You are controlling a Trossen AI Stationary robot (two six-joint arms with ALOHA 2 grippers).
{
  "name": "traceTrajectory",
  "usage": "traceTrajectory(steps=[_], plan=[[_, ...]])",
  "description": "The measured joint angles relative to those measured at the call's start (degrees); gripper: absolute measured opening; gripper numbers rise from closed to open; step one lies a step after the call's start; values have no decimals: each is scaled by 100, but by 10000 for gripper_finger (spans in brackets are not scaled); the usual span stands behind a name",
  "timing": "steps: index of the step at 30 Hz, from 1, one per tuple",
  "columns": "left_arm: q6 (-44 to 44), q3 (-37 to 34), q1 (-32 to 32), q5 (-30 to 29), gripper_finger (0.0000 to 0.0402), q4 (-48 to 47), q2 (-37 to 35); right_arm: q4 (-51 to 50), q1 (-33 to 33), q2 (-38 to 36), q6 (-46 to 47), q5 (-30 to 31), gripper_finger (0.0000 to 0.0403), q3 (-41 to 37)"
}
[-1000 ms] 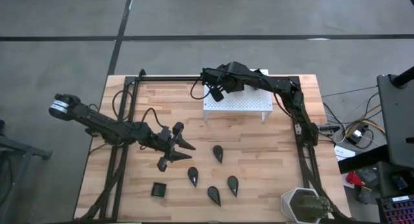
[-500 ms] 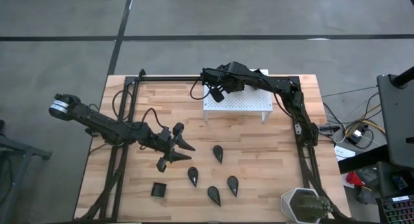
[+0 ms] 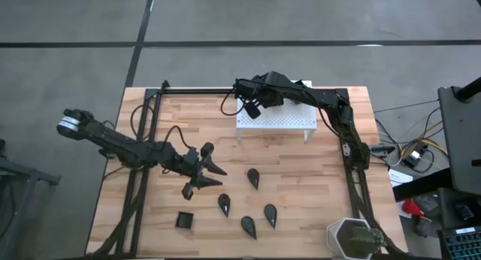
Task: Pick & Place Mini shaped plates
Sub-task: Stack the square plate on top of the square plate on the shelf
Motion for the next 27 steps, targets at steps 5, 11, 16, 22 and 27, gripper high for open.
traceTrajectory(steps=[5,11,16,22,27], plan=[[0,-2,0,13,147,0,0,-2,11,-63,79,-46,8,-29],[2,-2,0,11,147,-4,0,-3,11,-200,146,-93,8,-129],[2,-2,0,11,147,-2,0,6,14,-207,190,-169,8,-240],[2,-2,-1,9,147,-2,0,0,26,-224,234,-223,8,-394],[2,-2,0,9,147,-4,0,0,5,-263,230,-245,8,-413]])
